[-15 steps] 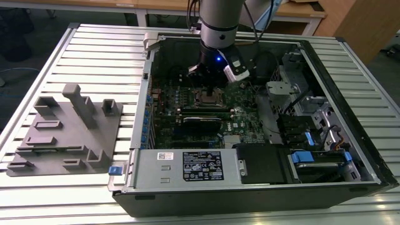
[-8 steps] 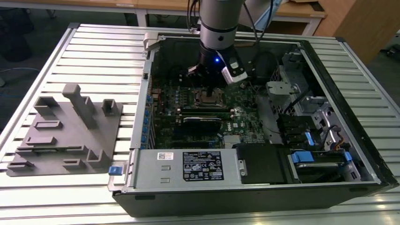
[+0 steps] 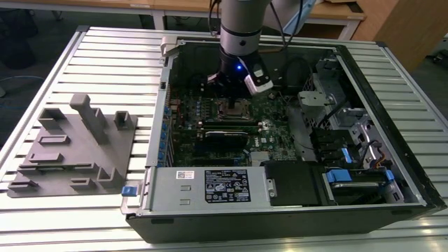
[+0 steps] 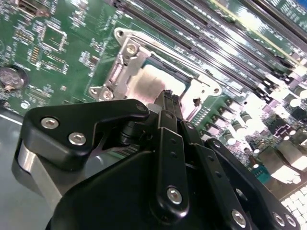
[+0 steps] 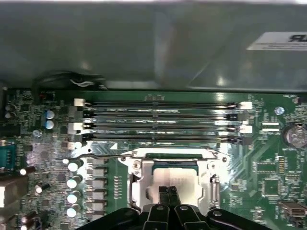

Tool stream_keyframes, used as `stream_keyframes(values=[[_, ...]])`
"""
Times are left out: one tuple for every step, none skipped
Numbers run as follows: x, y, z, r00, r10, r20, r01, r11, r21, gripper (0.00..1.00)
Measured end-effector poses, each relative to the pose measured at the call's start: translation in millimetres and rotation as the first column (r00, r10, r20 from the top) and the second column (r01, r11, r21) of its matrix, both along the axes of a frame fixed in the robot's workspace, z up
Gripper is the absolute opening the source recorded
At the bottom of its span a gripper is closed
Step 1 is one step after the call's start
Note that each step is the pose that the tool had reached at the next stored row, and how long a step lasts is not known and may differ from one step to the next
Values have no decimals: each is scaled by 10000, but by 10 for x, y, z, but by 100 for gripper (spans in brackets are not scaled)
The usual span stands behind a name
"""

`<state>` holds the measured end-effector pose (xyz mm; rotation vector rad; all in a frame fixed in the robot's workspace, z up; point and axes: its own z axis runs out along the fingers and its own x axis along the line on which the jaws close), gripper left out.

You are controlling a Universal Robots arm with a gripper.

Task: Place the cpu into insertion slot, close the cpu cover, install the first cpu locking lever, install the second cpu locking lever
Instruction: 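Close the cpu cover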

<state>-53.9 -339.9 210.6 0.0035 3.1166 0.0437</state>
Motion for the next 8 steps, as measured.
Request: stream_keyframes(values=[[-19,0,-1,10000,0,3,0,10000,0,11],[-38,0,-2,10000,1,4,-1,10000,-1,11],[-58,0,-3,10000,1,7,-1,10000,-1,11],[-78,0,-3,10000,0,11,0,10000,-1,11],[-98,0,-4,10000,0,15,0,10000,-1,11],[-119,0,-4,10000,0,20,0,10000,-2,11],[-139,0,-4,10000,1,27,-1,10000,-1,11],[-156,0,-5,10000,1,31,-1,10000,0,11]])
